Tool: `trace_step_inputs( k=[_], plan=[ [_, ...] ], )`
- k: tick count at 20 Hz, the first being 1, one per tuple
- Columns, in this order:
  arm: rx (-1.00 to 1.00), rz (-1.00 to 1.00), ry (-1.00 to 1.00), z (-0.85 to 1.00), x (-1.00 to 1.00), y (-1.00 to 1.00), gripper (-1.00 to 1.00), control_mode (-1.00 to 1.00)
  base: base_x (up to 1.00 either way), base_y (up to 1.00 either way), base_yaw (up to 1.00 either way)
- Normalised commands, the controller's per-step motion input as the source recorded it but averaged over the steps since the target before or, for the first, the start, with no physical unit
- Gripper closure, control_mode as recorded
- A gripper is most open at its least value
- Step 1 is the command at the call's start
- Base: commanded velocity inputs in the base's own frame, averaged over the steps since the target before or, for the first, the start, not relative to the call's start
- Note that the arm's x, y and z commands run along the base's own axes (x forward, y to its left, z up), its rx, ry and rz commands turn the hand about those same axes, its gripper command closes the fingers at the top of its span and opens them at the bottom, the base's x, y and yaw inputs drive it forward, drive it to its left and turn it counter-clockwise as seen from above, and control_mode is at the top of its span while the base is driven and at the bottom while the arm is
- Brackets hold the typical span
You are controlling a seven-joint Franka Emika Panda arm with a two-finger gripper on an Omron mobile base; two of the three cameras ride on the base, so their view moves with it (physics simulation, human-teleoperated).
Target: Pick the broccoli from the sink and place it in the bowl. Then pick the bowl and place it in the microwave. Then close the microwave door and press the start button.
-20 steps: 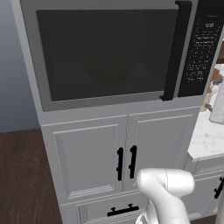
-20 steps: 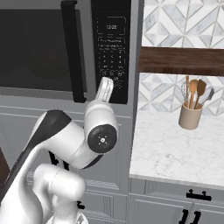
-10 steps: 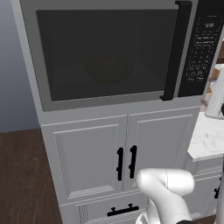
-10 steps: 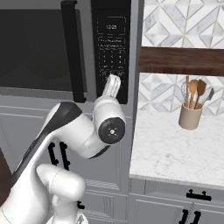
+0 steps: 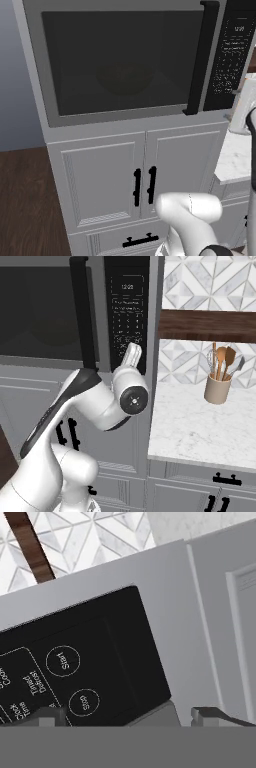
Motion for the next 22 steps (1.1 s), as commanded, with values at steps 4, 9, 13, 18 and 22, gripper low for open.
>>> trace_step_inputs(
  k=[4,9,13,18,22],
  plan=[
    [0.03,0.01,0.00,-0.08,0.30,-0.13,-1.00,-1.00,0.00,0.00,0.00],
    [0.03,0.01,0.00,-0.09,0.33,-0.13,-1.00,-1.00,0.00,0.00,0.00],
    [0.01,0.02,0.01,-0.17,0.42,0.00,-1.00,-1.00,0.00,0.00,0.00],
    [0.01,0.02,0.03,-0.24,0.47,0.00,-1.00,-1.00,0.00,0.00,0.00],
    [0.00,0.01,0.00,-0.28,0.09,0.00,-1.00,-1.00,0.00,0.00,0.00]
  ],
)
